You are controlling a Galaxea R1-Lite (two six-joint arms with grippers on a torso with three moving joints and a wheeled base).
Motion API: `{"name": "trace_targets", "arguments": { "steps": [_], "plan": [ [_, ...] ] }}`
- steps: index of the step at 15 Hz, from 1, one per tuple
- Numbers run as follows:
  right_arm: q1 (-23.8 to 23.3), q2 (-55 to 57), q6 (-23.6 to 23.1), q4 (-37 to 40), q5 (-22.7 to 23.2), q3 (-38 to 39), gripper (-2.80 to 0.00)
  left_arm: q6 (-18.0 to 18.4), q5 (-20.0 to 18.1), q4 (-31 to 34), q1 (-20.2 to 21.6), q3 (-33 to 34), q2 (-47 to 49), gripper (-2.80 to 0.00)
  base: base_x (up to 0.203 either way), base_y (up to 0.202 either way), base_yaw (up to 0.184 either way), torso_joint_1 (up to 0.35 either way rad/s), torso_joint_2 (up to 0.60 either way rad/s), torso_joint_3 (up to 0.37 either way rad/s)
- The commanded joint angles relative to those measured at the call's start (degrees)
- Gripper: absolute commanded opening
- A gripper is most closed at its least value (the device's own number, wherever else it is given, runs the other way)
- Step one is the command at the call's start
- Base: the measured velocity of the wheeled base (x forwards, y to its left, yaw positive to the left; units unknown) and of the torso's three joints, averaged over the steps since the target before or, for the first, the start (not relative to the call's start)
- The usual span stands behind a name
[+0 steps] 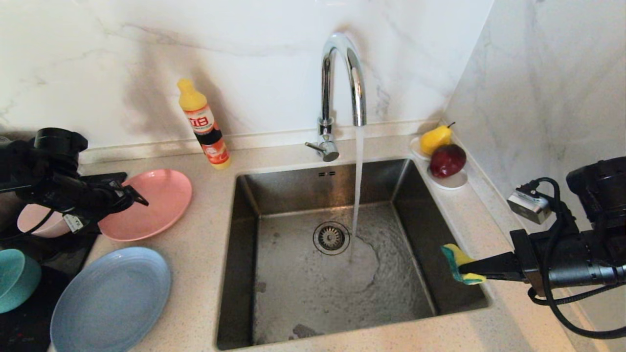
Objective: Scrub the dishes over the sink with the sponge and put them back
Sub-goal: Wash the plate
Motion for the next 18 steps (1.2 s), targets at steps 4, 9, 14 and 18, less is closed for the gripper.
{"name": "trace_targets", "arguments": {
  "steps": [4,9,14,18],
  "plan": [
    [-0.72,0.83,-1.28,0.12,0.33,0.04,-2.80,-1.14,0.13,0.38,-0.10,-1.92,1.51,0.00,0.000,0.000,0.000,0.000,0.00,0.000],
    [-0.72,1.02,-1.31,0.12,0.33,0.01,-2.80,-1.06,3.38,0.75,-0.10,-2.72,3.08,-2.80,0.000,0.000,0.000,0.000,0.00,0.000],
    [-0.89,1.11,-1.31,0.39,0.24,-0.75,-2.80,-0.74,3.56,0.99,0.87,-2.80,3.09,-2.80,0.000,0.000,0.000,0.000,0.00,0.000],
    [-0.81,0.76,-1.22,0.48,0.33,-0.94,-2.80,-0.35,3.56,1.48,3.89,-2.90,2.61,-2.80,0.000,0.000,0.000,0.000,0.00,0.000]
  ]
}}
